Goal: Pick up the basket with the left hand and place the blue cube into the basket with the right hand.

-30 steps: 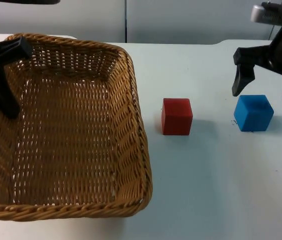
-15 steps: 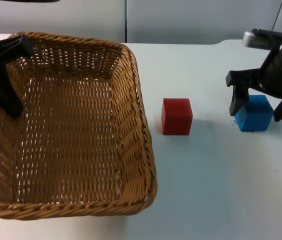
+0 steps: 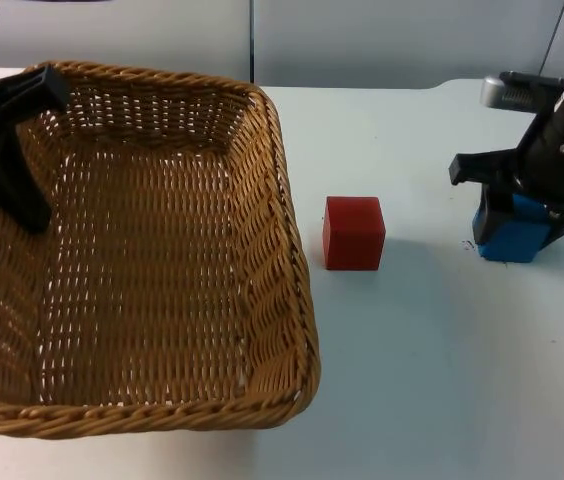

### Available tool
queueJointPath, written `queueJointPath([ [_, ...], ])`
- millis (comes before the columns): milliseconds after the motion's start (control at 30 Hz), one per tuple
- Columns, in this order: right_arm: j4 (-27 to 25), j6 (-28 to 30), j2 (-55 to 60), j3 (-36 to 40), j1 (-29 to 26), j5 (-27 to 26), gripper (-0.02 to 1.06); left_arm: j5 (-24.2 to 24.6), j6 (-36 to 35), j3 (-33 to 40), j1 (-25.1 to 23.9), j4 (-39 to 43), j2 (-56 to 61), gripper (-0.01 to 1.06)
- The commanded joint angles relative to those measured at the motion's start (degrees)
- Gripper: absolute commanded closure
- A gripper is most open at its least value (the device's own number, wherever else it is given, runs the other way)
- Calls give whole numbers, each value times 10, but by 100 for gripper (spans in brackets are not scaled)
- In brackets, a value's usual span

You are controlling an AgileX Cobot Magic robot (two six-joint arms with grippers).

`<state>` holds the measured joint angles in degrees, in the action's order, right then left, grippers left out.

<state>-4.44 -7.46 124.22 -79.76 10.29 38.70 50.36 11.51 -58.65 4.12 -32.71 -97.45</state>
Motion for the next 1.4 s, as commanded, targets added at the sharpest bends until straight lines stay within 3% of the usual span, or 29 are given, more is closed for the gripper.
queueJointPath([
  [0, -1, 10, -14, -4, 2, 13, 105, 5, 0, -6, 0, -16, 2, 105],
  [233, -3, 46, -100, -4, 2, 55, 105, 8, 0, -6, 0, -16, 2, 105],
  [567, 7, 50, -242, -4, 18, 90, 105, 8, 0, -6, 0, -16, 2, 105],
  [1000, 33, 50, -333, -4, 156, 99, 105, 5, 0, -6, 0, -16, 2, 105],
  [1367, 26, 49, -333, -4, 295, 9, 105, 5, 0, -6, 0, -16, 2, 105],
])
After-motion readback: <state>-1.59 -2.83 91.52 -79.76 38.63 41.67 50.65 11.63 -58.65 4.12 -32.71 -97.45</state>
